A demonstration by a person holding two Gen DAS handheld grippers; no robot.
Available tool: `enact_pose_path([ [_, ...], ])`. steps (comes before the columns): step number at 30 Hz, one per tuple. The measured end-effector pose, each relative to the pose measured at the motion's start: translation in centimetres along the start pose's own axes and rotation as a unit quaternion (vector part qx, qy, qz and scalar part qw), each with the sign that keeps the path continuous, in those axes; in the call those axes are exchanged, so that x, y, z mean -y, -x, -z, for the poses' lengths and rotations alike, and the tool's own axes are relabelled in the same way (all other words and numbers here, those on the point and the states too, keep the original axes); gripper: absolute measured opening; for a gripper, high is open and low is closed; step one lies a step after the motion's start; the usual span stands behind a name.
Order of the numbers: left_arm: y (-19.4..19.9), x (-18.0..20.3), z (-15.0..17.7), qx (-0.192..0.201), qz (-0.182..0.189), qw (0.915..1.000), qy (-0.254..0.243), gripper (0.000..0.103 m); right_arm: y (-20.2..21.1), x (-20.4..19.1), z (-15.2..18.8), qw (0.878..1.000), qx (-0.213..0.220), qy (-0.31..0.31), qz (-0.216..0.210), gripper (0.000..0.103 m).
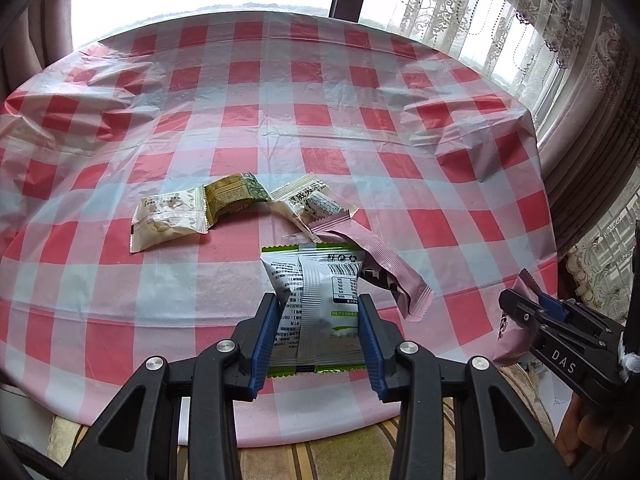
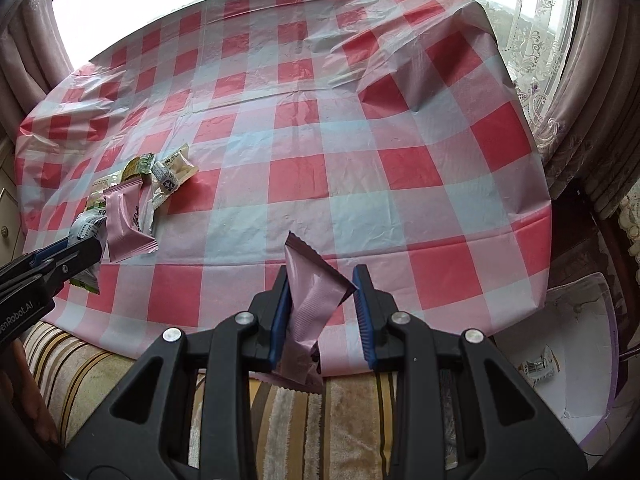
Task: Organize snacks
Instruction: 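Carry the biscuit bag and pink cake over the white box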
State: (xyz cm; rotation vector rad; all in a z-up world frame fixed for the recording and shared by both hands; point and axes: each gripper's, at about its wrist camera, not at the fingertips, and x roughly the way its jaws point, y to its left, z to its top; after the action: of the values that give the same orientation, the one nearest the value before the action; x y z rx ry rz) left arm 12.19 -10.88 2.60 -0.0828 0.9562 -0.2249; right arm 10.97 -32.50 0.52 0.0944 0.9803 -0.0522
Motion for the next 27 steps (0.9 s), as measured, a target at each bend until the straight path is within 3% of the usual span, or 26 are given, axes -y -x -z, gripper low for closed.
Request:
enact_pose_path([
  [15,-0.2,6.7,0.6,-0.015,0.043,0.9971,-0.061,0.040,2.3,9.0,3.1,0.997,0.007,-0.058,0.053,0.034],
  [27,-0.6,14.5,2.1,-0.036,0.091,0.9857,-0.137,0.041,4.3,17.6,6.6,0.987,0.006,-0.123,0.103,0.034],
])
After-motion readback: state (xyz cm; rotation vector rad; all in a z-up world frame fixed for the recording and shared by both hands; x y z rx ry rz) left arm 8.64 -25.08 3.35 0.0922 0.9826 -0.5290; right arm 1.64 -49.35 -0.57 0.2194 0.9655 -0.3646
